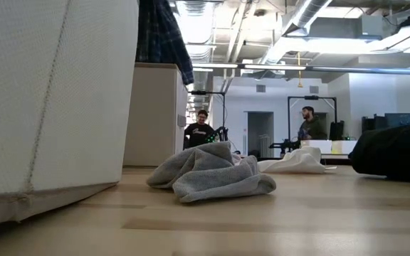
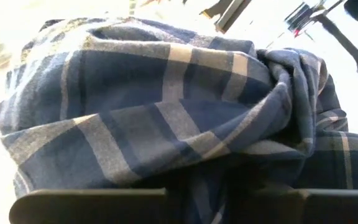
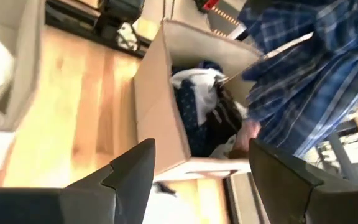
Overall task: Sort clothes
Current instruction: Put the blue checkered into the top light brown laundry organizer
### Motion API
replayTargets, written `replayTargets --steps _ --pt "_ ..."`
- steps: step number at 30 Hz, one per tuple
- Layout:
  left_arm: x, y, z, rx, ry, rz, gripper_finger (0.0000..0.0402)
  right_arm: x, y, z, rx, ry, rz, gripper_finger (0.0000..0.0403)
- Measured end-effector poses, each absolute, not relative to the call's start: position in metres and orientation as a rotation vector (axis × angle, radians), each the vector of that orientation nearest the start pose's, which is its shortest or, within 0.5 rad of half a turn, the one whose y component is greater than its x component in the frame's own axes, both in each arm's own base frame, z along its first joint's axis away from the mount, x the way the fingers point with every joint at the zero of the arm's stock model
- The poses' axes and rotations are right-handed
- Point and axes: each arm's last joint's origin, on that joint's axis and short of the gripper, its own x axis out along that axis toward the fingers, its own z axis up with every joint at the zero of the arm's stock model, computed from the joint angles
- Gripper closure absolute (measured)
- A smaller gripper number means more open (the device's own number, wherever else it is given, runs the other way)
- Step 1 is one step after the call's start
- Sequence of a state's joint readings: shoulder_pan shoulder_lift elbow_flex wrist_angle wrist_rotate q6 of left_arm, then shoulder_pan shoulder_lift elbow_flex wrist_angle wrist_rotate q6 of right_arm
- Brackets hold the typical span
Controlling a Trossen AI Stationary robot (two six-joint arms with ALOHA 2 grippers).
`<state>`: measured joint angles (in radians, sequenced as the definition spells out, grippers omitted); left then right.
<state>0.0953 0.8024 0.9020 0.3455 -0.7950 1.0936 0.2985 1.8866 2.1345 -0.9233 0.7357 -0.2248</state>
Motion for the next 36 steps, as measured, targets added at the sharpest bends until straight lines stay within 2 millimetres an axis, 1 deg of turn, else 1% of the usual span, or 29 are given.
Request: replayTargets --steps 3,7,11,16,23,30,36 --pt "0.15 0.042 0.413 0.859 0.139 1.034 0.0357 0.379 0.103 0.414 -0.528 0.661 -0.348 0.0132" --pt "0.15 0.054 0.405 0.873 0.249 1.07 0.0357 0.373 0.113 0.412 -0.498 0.677 -0.338 0.0132" --pt "0.148 0.066 0.396 0.852 0.354 1.092 0.0357 0.367 0.123 0.41 -0.483 0.689 -0.32 0.0132" --pt "0.145 0.076 0.386 0.813 0.439 1.094 0.0357 0.361 0.136 0.408 -0.477 0.696 -0.297 0.0132" --pt "0.145 0.09 0.368 0.715 0.525 0.994 0.0357 0.355 0.146 0.406 -0.461 0.703 -0.296 0.0132" --pt "0.155 0.116 0.335 0.572 0.718 0.859 0.0357 0.351 0.155 0.406 -0.453 0.694 -0.278 0.0132" --pt "0.163 0.137 0.31 0.374 0.809 0.748 0.0357 0.349 0.158 0.406 -0.434 0.69 -0.278 0.0132"
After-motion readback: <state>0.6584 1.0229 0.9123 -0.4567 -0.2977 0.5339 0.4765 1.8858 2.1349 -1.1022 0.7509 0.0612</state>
